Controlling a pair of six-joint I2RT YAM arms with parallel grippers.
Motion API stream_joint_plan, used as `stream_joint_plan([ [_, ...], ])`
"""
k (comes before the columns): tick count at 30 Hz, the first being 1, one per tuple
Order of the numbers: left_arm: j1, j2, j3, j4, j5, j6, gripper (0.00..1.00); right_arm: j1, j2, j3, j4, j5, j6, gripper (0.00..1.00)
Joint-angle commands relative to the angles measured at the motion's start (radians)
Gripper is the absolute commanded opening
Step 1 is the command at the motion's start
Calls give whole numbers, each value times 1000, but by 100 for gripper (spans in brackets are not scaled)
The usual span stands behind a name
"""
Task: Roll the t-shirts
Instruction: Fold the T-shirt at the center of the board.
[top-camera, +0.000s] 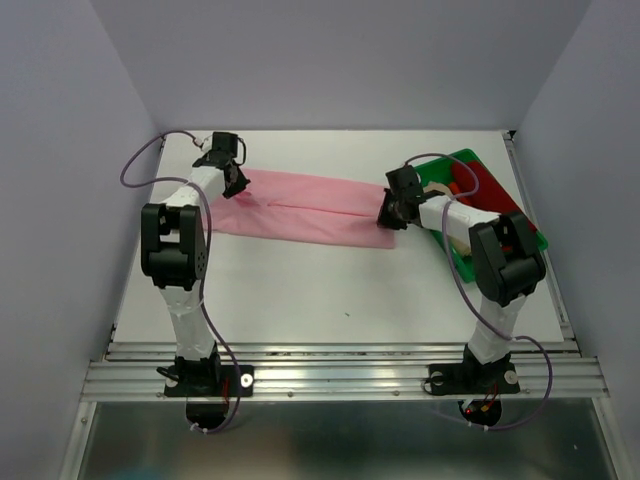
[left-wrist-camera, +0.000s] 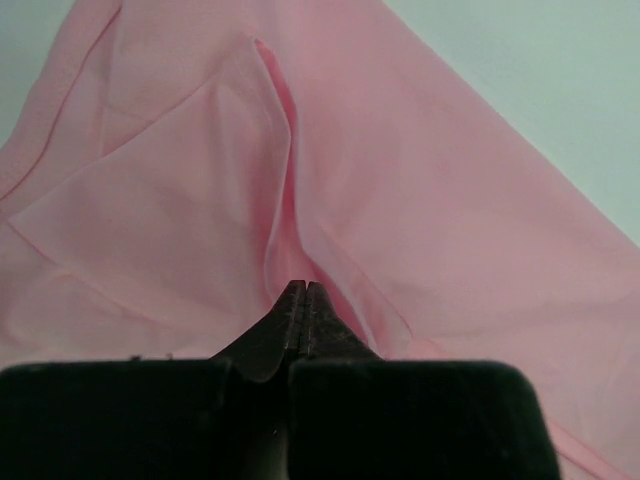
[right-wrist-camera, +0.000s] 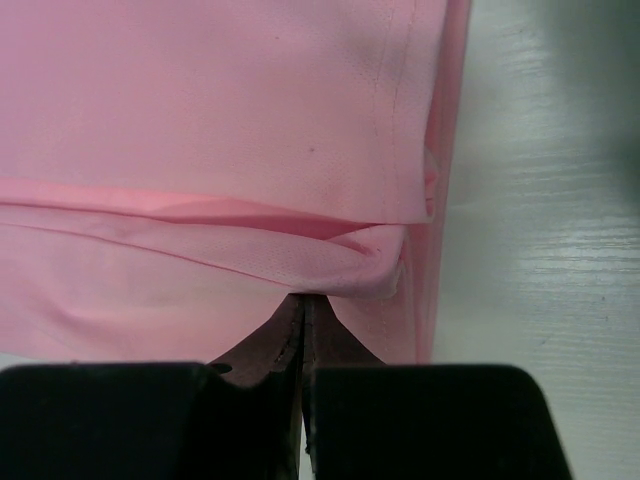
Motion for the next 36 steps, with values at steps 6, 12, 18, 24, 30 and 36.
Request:
stream_joint_plan([
  [6,-25,88,161,-5,51,20,0,-10,6,60,7,37,-17,1],
  [12,-42,75,231,-2,34,35,0,-10,-38,53,0,43,-26,1],
  [18,-26,-68,122,-5,-50,29,0,-10,-88,21,-1,48,-23,1],
  [24,-20,-168,-71,-20,-67,14,0,-10,-108,1,-1,39,-18,1],
  [30,-17,-170,-153,-8,-74,4,0,-10,-101,8,1,17,-27,1],
  [36,-17,-81,-118,3,-51,0,0,-10,-101,1,1,16,-27,1],
])
